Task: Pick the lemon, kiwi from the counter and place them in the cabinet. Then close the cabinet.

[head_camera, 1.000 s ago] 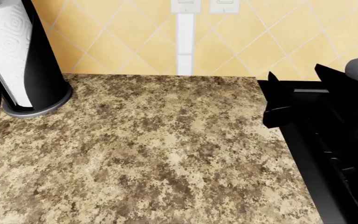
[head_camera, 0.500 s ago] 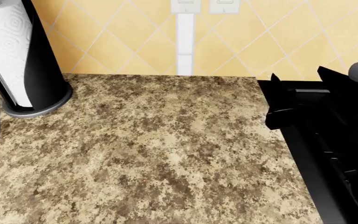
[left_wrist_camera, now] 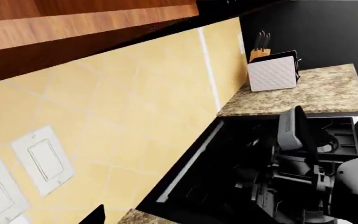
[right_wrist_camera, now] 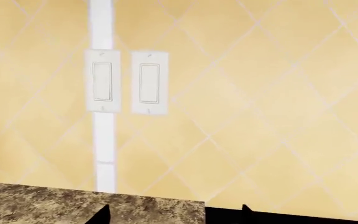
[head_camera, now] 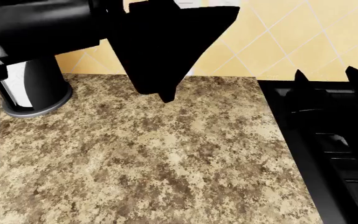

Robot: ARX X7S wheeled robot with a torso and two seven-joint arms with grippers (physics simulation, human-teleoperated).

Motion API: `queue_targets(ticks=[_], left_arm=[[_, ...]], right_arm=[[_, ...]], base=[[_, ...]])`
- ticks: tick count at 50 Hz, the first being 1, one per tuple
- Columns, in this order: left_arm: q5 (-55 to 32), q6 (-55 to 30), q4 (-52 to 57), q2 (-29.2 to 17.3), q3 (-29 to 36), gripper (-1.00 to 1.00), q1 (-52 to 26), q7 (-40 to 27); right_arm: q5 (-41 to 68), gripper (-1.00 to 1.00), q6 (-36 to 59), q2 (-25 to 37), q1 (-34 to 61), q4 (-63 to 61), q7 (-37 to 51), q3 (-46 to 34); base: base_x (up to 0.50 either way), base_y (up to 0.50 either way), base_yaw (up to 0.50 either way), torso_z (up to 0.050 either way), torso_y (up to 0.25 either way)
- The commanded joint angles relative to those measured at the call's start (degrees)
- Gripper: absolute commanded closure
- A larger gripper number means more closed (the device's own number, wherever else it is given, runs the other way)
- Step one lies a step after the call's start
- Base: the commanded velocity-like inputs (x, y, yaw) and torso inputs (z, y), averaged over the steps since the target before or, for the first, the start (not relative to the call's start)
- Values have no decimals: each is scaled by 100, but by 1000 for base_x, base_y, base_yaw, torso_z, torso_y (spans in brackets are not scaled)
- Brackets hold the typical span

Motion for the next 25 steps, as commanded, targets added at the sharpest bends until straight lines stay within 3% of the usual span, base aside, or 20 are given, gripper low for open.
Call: queue_targets(ticks=[1,19,25], left_arm=[[-33,9,612,-633,454,-100,844,-596],[1225,312,1132,-1468,592,-100,1755,-313],[1198,403,1268,-1634,551,-100,1891,-325]], right_arm=[[254,-100,-382,133,-758,-315,155,1082],[524,-100,-668,152,-1520,-583,314,2685],[723,-100,-710,221,-1677,-603,333,3271]], base=[[0,0,0,0,0],[0,0,0,0,0],[0,0,0,0,0]])
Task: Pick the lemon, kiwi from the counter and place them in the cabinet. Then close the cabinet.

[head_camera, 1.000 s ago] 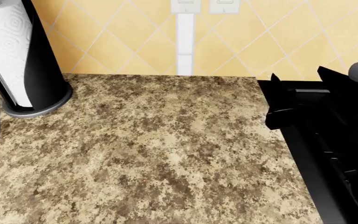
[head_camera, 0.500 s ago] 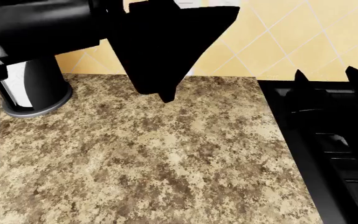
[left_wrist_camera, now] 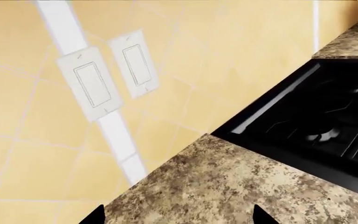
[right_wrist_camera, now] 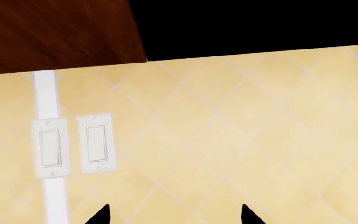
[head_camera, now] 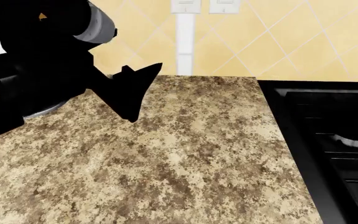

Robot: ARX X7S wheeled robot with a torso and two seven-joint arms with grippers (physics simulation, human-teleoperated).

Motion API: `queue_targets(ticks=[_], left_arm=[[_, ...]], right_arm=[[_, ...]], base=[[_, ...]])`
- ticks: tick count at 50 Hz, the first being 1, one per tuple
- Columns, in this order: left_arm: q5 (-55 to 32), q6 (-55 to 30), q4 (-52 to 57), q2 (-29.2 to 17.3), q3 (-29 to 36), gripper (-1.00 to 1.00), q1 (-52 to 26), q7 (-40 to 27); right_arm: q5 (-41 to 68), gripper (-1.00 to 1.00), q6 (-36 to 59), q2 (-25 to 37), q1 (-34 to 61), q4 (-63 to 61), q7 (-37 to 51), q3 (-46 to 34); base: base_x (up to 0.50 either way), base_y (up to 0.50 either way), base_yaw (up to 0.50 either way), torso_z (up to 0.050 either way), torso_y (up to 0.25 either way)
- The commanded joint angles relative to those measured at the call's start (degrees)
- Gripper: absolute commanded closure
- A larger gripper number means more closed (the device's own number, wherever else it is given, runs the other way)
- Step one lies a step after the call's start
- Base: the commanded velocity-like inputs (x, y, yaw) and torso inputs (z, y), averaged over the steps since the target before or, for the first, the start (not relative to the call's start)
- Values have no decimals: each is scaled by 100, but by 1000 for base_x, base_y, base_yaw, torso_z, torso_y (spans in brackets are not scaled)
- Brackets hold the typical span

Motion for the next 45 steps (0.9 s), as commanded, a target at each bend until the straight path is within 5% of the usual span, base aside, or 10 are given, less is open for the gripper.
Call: queue_targets(ticks=[1,18,35,45], left_arm=[[315,176,302,-402,44,-100,411,56],[62,380,384,-512,58,-100,409,-71],[139,541,411,-601,125,-100,457,-29],[68,576,380,-639,179,-100,397,-117]], right_arm=[[312,-100,-126,101,-396,-119,56,1058],[861,-100,-486,122,-305,-436,-112,2075],[1615,-100,-1016,849,467,-549,378,1855],[1599,-100,-950,997,506,-484,1045,2646]], base=[[0,0,0,0,0],[0,0,0,0,0],[0,0,0,0,0],[0,0,0,0,0]])
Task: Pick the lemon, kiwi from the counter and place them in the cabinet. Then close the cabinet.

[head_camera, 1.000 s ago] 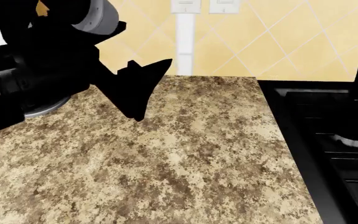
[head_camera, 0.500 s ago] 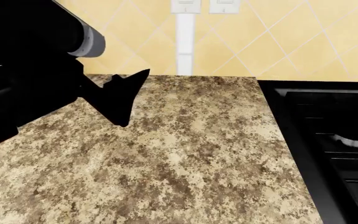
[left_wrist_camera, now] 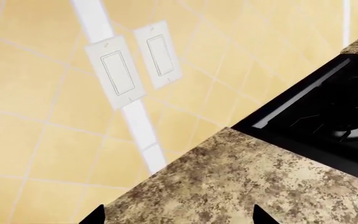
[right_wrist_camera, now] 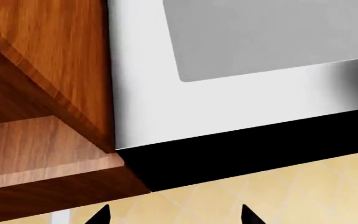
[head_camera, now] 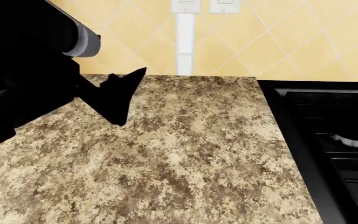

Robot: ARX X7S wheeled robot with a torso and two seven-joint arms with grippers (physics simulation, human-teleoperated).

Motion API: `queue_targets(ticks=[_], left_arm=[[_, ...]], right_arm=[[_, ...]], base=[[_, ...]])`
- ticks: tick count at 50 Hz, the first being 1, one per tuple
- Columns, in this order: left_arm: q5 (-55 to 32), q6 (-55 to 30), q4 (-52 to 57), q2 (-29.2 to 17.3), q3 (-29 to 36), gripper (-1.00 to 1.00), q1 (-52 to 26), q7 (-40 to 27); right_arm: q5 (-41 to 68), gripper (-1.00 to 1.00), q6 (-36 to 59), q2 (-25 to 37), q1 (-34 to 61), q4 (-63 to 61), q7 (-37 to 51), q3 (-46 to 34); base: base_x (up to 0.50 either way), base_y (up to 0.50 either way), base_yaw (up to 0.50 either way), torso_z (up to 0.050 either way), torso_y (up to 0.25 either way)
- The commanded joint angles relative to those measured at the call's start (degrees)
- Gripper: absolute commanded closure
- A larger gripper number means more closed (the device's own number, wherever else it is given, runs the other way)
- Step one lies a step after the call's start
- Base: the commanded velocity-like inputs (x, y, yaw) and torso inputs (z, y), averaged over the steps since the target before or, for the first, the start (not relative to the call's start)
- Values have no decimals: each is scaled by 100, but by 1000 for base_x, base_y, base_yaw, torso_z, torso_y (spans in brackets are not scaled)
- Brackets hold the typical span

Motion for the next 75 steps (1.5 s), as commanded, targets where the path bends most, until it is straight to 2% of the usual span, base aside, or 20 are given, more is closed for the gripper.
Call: queue_targets(ticks=[1,24,37,47,58,69,75], left_arm=[[-60,60,-18,-49,57,-100,-43,-76],[-241,171,-4,-143,145,-100,-92,-234],[-34,287,10,-196,183,-100,-17,-43],[-124,329,27,-222,211,-100,-20,-114],[-171,381,36,-254,238,-100,-23,-143],[-321,400,14,-296,266,-100,-103,-257],[-444,397,-4,-321,291,-100,-172,-355]], right_arm=[[120,-100,-28,282,160,7,554,615],[-109,-100,-147,1141,570,4,1367,875],[-314,-100,-317,1722,655,54,1621,620],[-430,-100,-1804,2130,741,348,1633,-424],[-466,-100,-3421,3173,581,683,1661,-1183],[-326,-100,-4230,3211,480,638,1184,-1331],[-80,-100,-4982,3211,243,638,892,-1596]], base=[[0,0,0,0,0],[0,0,0,0,0],[0,0,0,0,0],[0,0,0,0,0],[0,0,0,0,0],[1,0,0,1,0],[2,2,0,2,0]])
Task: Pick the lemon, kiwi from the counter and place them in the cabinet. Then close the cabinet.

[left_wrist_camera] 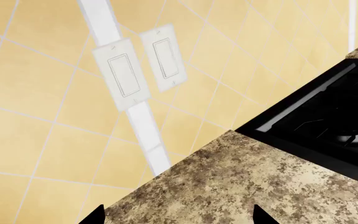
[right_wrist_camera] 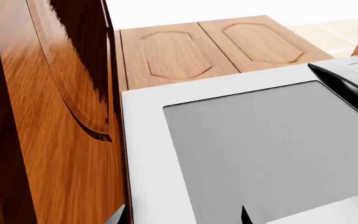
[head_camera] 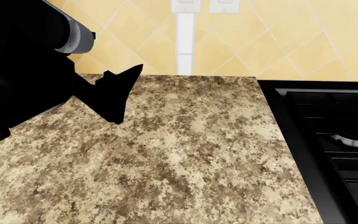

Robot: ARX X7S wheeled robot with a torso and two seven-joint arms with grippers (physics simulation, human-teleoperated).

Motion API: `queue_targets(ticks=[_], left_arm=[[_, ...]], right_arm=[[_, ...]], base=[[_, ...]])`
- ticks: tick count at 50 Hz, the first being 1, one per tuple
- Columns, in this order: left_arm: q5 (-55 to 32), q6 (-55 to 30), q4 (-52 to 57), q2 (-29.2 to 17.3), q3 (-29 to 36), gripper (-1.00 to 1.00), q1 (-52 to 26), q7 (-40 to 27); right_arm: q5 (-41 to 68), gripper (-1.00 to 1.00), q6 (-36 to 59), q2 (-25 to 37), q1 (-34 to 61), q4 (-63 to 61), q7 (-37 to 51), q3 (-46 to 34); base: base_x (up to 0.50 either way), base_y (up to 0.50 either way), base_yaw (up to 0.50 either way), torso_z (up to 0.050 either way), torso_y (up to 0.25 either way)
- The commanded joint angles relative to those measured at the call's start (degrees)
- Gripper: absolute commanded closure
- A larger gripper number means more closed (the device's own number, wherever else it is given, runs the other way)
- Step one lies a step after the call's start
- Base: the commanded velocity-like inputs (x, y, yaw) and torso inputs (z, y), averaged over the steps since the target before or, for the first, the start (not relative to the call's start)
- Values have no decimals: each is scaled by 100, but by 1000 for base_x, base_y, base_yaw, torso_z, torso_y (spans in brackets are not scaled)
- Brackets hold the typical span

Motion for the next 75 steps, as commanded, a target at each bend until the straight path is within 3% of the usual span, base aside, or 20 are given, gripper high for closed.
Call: queue_targets(ticks=[1,6,9,10,11,14,24,47,57,75], left_arm=[[-164,16,-24,-42,39,-100,-88,-128],[-110,44,-13,-51,60,-100,-53,-85],[-96,57,-6,-58,73,-100,-42,-72],[-83,63,-4,-60,76,-100,-37,-60],[-64,71,-1,-62,77,-100,-29,-42],[12,98,7,-71,84,-100,7,27],[51,157,33,-119,90,-100,52,78],[-3,241,57,-192,138,-100,75,50],[14,271,66,-193,181,-100,71,76],[18,323,90,-248,218,-100,65,128]], right_arm=[[273,-100,-1243,240,-48,99,-780,-422],[567,-100,-1637,240,-170,18,-1225,-569],[675,-100,941,-2339,2408,400,-653,-3147],[703,-100,1801,-2923,3268,416,-647,-3853],[735,-100,2577,-2967,4127,428,-676,-3888],[819,-100,2612,-3079,6487,458,-755,-4027],[1187,-100,3091,-3445,7345,682,-965,-4801],[1161,-100,3483,-3862,8298,958,-920,-5346],[862,-100,3531,-4388,8733,1300,-1082,-5640],[-155,-100,3741,-5023,8659,2250,-1813,-6407]], base=[[0,3,0,10,0],[2,2,0,2,0],[0,1,0,0,0],[0,0,0,0,0],[0,0,0,0,0],[0,0,0,0,0],[0,0,3,6,-2],[1,0,4,3,0],[0,0,2,2,1],[0,0,2,2,1]])
